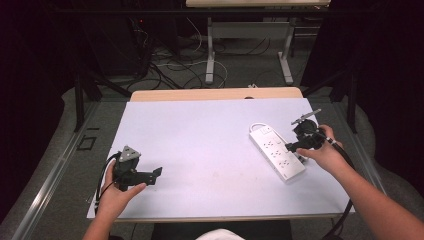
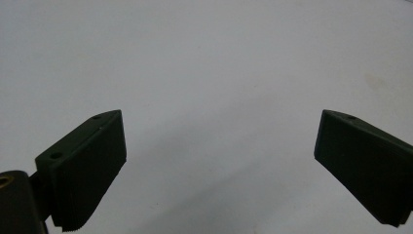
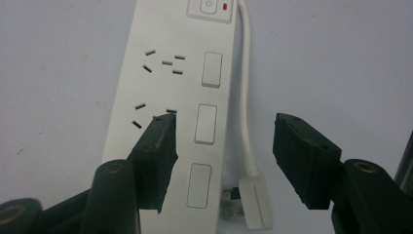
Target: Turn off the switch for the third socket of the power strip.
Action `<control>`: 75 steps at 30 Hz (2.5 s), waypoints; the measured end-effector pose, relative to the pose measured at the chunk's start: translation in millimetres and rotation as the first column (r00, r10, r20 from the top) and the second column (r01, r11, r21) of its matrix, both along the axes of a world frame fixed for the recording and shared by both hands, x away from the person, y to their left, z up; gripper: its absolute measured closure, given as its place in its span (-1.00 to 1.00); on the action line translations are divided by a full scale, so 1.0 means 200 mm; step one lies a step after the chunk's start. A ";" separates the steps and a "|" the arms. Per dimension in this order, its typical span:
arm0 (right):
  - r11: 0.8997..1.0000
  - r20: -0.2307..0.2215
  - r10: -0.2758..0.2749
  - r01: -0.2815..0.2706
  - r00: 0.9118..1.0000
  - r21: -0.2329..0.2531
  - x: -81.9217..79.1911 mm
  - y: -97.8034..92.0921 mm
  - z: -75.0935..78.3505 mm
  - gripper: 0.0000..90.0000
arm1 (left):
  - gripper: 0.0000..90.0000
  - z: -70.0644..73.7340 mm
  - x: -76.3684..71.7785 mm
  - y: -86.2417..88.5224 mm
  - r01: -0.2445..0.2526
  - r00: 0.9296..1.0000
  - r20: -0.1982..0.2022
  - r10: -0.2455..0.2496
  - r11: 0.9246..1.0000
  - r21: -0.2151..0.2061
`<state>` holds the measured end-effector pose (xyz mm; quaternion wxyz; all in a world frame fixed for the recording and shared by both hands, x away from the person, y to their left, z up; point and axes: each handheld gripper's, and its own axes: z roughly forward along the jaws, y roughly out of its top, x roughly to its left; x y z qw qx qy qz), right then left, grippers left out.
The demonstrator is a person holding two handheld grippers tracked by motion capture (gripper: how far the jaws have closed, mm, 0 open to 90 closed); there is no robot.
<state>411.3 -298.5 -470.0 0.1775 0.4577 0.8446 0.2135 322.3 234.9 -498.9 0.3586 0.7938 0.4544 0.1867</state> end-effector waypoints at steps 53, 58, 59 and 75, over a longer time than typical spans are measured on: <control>0.990 0.159 -0.008 -0.014 0.987 0.140 -0.04 0.04 0.06 -1.00 | -0.99 0.01 0.00 0.02 -0.010 1.000 0.000 0.010 1.000 -0.008; 0.990 0.179 0.010 -0.035 0.984 0.138 -0.07 0.08 0.07 -1.00 | -0.99 0.00 0.00 0.01 -0.014 1.000 0.002 0.014 1.000 -0.020; 0.990 0.185 0.017 -0.043 0.983 0.138 -0.08 0.09 0.07 -1.00 | -0.99 0.00 0.00 0.01 -0.013 1.000 0.001 0.013 1.000 -0.019; 0.976 0.210 0.125 -0.159 0.970 0.152 -0.18 0.26 0.08 -1.00 | -0.99 0.00 0.00 0.00 -0.005 1.000 0.008 0.005 1.000 -0.023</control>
